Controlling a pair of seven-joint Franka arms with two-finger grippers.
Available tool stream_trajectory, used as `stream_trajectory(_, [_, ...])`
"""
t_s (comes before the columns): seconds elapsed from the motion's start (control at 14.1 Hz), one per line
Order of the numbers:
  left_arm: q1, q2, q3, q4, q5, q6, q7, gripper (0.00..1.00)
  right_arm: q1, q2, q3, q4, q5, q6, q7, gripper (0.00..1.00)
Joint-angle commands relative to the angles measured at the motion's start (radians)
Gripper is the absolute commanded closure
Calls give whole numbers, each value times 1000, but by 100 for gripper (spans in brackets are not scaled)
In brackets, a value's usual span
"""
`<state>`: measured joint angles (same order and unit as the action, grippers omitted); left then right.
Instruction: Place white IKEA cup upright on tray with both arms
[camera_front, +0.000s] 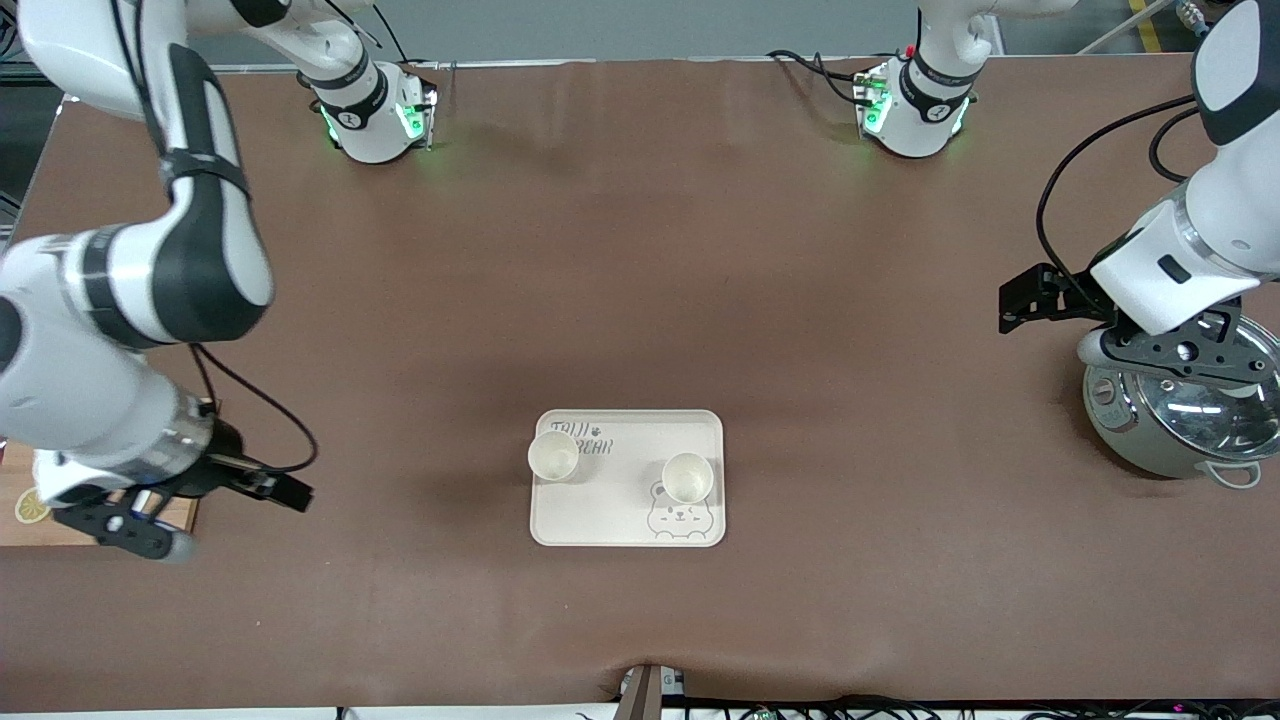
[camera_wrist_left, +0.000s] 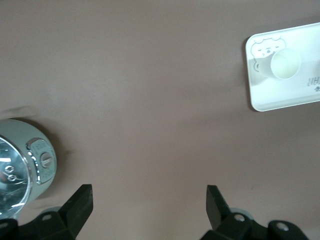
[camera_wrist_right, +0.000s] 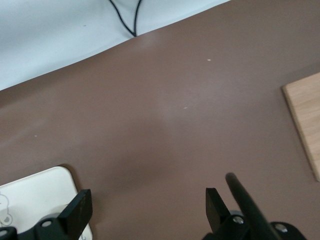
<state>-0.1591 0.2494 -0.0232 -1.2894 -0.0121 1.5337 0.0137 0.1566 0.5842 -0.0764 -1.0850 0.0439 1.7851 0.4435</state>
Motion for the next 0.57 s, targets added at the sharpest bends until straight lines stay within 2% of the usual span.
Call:
stream_trajectory(0.0, [-42, -7, -4, -11, 95, 8, -12, 0, -63, -66, 20, -38, -6, -45, -43, 0])
stream_trajectory(0.28, [-39, 19, -11, -11, 87, 23, -21, 0, -133, -128, 20, -44, -6, -125, -167, 0])
stream_trajectory(0.5, [-23, 24, -7, -11, 84, 34, -14, 0, -160, -223, 20, -143, -6, -119, -226, 0])
